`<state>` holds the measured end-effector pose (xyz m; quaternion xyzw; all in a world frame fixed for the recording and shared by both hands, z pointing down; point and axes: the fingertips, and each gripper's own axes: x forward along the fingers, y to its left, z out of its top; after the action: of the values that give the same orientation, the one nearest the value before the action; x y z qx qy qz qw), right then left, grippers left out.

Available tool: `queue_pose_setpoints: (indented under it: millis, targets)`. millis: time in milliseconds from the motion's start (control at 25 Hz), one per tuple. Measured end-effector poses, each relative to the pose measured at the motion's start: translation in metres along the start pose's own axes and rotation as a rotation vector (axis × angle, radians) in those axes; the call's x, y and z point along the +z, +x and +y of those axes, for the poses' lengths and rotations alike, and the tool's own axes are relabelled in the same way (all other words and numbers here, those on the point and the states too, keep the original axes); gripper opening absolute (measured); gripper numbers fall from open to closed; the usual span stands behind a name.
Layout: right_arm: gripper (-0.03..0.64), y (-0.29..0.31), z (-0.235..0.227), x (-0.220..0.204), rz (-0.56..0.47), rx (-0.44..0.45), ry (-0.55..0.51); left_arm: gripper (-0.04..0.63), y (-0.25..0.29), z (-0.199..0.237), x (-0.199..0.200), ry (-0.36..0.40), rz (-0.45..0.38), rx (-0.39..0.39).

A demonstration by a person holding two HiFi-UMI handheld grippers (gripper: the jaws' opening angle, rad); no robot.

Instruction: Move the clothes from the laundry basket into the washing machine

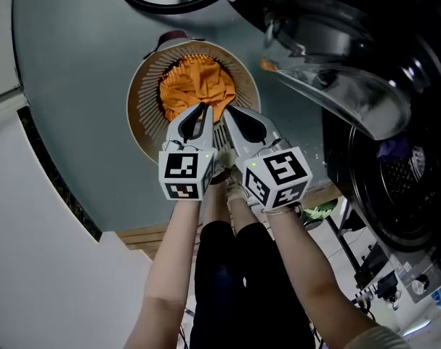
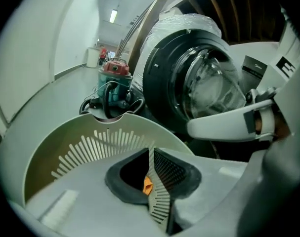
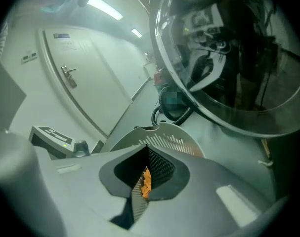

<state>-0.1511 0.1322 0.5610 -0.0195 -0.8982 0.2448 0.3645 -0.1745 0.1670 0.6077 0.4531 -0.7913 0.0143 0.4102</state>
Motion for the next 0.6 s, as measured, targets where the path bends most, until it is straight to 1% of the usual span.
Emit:
queue_pose_setpoints:
  millis: [120, 240, 360, 480, 600]
  targets:
    - [0.028, 0.014, -0.003, -0.013, 0.028, 0.021, 0.002, 0.040, 0.025, 0.018, -0.019, -0.030, 0.036, 0.019]
    - [0.028, 0.024, -0.007, -0.027, 0.051, 0.024, 0.005, 0.040, 0.049, 0.033, -0.032, -0.021, 0.061, 0.030]
    - [0.028, 0.030, -0.015, -0.038, 0.052, 0.009, 0.075, 0.063, 0.069, 0.049, -0.046, -0.032, 0.077, 0.057]
    - [0.028, 0.032, -0.014, -0.049, 0.061, 0.011, 0.144, 0.092, 0.084, 0.060, -0.064, -0.048, 0.108, 0.066]
    - [0.028, 0.035, -0.022, -0.054, 0.062, -0.007, 0.180, 0.147, 0.102, 0.073, -0.073, -0.070, 0.114, 0.054]
